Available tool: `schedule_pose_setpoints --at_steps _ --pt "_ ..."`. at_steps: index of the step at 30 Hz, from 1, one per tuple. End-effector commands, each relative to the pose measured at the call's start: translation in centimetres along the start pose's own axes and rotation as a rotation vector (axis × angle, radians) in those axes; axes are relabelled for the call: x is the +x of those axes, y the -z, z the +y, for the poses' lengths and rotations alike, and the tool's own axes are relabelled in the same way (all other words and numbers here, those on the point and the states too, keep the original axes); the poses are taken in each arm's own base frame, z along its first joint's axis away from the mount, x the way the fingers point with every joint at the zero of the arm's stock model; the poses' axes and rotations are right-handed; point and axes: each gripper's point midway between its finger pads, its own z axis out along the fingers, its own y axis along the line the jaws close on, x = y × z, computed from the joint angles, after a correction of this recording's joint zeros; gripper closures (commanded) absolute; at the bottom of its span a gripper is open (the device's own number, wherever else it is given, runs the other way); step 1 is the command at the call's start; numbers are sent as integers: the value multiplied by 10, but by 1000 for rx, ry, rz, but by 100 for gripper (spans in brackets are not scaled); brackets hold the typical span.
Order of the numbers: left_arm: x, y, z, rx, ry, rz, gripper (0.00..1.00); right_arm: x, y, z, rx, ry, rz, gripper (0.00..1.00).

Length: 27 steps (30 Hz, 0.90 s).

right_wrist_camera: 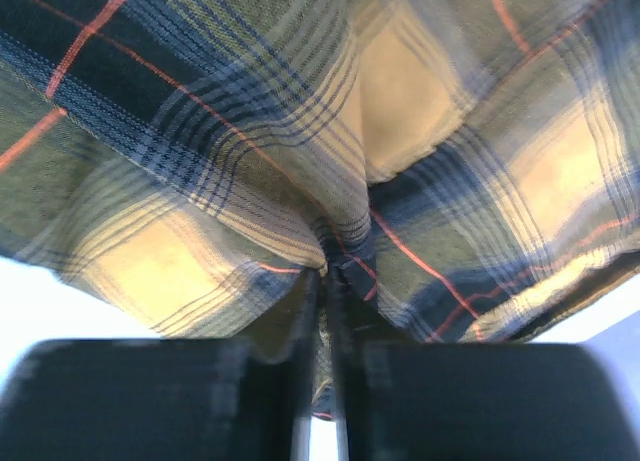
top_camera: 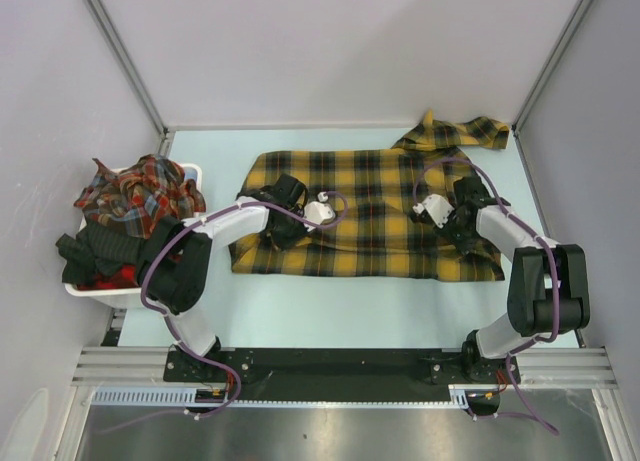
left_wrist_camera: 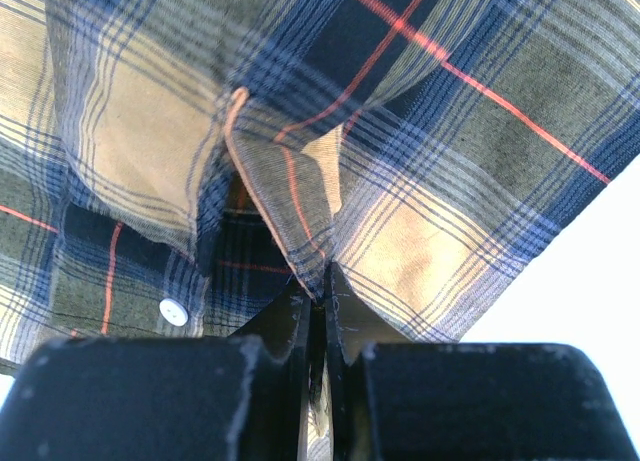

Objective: Fold and stack the long sleeve shirts
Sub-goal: Fold the shirt

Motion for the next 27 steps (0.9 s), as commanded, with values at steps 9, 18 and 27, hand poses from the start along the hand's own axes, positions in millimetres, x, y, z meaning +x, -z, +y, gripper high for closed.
schedule_pose_setpoints --at_steps 9,18,27 --pt "8 5 -10 36 -38 20 94 29 3 -29 49 -60 37 86" --pt "51 58 -30 22 -169 -21 39 56 65 -13 -293 -403 -79 20" --pt "100 36 -32 -32 -264 83 40 99 26 -20 -378 -860 -14 34"
